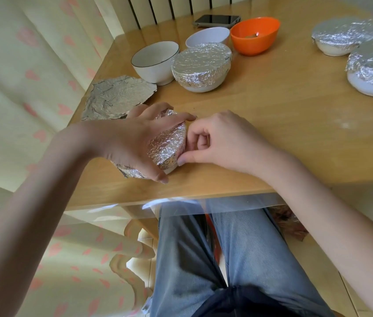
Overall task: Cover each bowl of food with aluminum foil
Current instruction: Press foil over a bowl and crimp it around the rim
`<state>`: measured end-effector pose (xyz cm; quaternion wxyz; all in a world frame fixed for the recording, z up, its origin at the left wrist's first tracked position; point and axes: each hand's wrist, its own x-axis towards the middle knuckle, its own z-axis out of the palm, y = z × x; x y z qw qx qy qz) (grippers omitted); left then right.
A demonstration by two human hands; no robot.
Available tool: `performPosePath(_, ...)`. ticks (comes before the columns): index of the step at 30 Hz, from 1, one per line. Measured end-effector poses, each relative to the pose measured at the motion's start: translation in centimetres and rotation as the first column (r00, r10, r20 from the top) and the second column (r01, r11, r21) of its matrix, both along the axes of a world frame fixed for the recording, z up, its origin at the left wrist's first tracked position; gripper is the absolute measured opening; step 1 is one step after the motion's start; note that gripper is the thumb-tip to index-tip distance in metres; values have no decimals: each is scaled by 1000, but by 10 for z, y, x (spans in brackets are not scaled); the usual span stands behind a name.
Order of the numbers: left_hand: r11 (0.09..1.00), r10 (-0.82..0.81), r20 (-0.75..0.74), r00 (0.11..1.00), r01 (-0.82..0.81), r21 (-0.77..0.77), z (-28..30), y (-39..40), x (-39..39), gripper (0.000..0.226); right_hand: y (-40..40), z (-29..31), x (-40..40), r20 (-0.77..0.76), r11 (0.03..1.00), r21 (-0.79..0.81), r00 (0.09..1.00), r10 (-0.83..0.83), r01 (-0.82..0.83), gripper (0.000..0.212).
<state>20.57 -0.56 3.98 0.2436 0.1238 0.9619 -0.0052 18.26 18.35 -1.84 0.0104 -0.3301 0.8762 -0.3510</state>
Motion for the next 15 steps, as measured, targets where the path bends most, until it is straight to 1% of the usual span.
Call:
performPosePath(2, 1000, 1, -1, 1000, -1, -2, 0, 0, 0, 110, -1, -3, -7, 76, 996, -89, 996, 36, -30, 31)
performPosePath(4, 1000, -2, -2, 1000, 2, -3, 0, 0, 0, 111, -3, -3, -13, 115, 990, -128, 991, 71, -56, 30)
performPosePath(6, 1000, -8, -8, 1000, 8, 6, 0, 0, 0, 113, -5, 2, -18, 129, 993, -94, 989, 76, -64, 35)
performPosePath(8, 1000, -11, -23, 1000, 11, 1, 0, 0, -1, 115, -6, 11, -24, 155, 998, 13, 987, 52, -55, 43)
performPosePath(10, 1000, -7, -33, 999, 7, -5, 0, 1, -1, 113, -9, 19, -30, 197, 989, 121, 979, 60, -85, 46)
performPosePath(11, 1000, -3, -35, 999, 3, -6, 0, 1, -1, 113, -10, 22, -33, 212, 983, 148, 974, 76, -109, 46)
performPosePath(13, 999, 35, -51, 998, -35, -9, -2, 1, -1, 111, -10, 21, -36, 216, 984, 131, 972, 90, -120, 46)
performPosePath(15, 993, 111, -89, 990, -114, -30, -4, 5, 0, 110, -4, 14, -34, 211, 994, 72, 975, 66, -82, 43)
